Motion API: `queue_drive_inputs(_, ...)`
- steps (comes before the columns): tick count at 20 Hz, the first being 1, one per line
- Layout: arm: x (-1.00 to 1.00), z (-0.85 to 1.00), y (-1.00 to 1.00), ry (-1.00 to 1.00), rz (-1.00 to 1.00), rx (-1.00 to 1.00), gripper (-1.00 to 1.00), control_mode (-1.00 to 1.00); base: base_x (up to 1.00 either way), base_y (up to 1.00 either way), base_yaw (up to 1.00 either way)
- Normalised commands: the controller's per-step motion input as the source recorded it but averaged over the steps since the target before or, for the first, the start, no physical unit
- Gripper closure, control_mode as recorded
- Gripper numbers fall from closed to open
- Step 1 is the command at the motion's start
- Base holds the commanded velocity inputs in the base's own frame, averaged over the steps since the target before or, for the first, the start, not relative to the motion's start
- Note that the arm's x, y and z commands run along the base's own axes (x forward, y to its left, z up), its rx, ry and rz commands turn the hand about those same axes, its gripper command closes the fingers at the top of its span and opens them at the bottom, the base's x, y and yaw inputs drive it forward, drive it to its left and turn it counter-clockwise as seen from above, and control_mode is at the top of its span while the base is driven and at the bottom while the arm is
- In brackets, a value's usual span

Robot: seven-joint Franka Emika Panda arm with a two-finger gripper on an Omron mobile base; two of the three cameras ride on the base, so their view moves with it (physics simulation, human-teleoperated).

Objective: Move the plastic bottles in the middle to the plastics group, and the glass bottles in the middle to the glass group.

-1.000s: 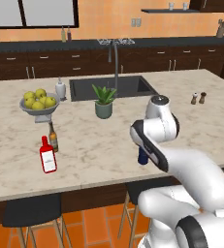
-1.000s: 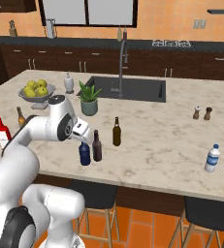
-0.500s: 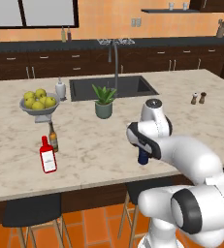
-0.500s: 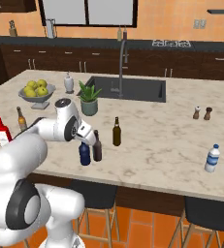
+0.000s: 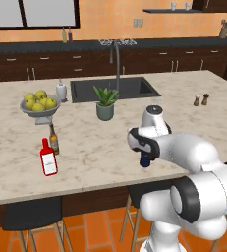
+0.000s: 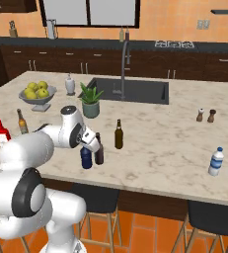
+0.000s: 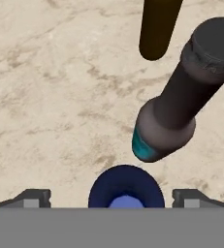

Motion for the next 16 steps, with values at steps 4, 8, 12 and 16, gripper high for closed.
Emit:
queue_drive_inputs(4, 0.15, -0.21, -0.04, 0.00, 0.00, 0.00, -1.00, -1.00, 0.00, 0.00, 0.00)
queue_drive_inputs(8, 0.05, -0.22, -0.08, 0.00, 0.00, 0.00, -1.00, -1.00, 0.00, 0.00, 0.00)
queue_drive_inputs(12, 0.00, -0.33, 0.00, 0.00, 0.00, -0.01, 1.00, -1.00, 0.00, 0.00, 0.00)
queue_drive_inputs(16, -0.21, -0.41, 0.00, 0.00, 0.00, -0.02, 1.00, -1.00, 0.00, 0.00, 0.00)
